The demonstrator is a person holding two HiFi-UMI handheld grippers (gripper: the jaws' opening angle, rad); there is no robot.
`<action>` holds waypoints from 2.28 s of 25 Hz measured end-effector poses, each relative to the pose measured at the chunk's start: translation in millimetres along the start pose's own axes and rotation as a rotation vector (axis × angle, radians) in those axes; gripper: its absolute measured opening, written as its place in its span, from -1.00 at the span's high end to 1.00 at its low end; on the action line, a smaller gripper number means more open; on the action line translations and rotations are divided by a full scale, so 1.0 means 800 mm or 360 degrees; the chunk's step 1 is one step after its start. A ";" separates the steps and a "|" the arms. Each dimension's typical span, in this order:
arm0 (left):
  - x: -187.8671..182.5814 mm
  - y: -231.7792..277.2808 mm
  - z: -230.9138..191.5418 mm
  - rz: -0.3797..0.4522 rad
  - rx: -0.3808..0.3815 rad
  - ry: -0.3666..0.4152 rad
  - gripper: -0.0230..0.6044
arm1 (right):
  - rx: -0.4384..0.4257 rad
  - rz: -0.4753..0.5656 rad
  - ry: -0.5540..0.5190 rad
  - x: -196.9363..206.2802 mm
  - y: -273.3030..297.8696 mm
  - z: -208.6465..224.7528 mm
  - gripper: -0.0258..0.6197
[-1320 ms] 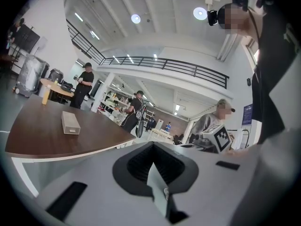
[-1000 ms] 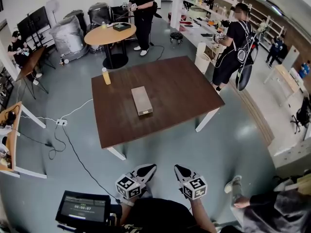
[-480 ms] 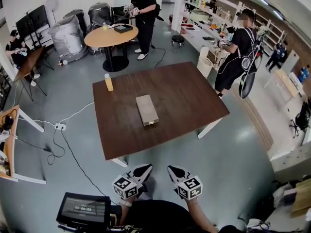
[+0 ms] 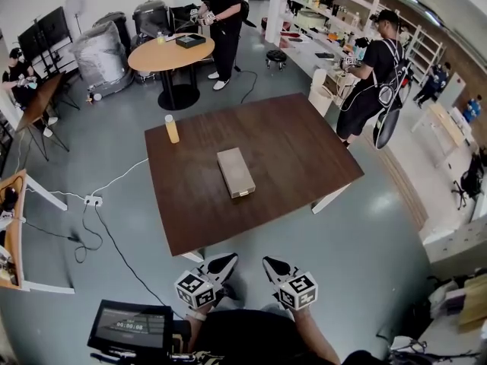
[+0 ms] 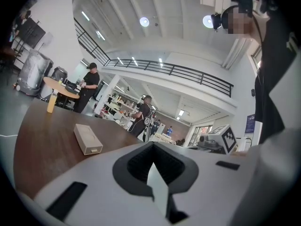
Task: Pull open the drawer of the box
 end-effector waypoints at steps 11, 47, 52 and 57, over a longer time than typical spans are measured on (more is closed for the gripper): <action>0.004 -0.014 -0.013 0.0017 -0.0001 -0.0015 0.93 | -0.0001 -0.0021 0.0000 0.011 0.014 -0.013 0.96; -0.013 -0.018 -0.091 0.0089 -0.0351 -0.0066 0.93 | -0.0151 -0.0110 0.0001 -0.012 0.129 0.068 0.96; -0.016 -0.019 -0.101 0.0097 -0.0410 -0.0076 0.93 | -0.0068 -0.0102 0.0054 -0.012 0.147 0.098 0.96; -0.020 -0.012 -0.113 0.0099 -0.0462 -0.0095 0.93 | -0.0062 -0.0151 0.0084 -0.007 0.168 0.124 0.89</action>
Point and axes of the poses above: the fingertips, and each gripper's own axes: y forward along the fingers, z to its right, x out of its underside, the point moved 2 cm from there along -y, backward along the fingers, and after that the axes turned 4 degrees about -x, right-handed, at the moved point
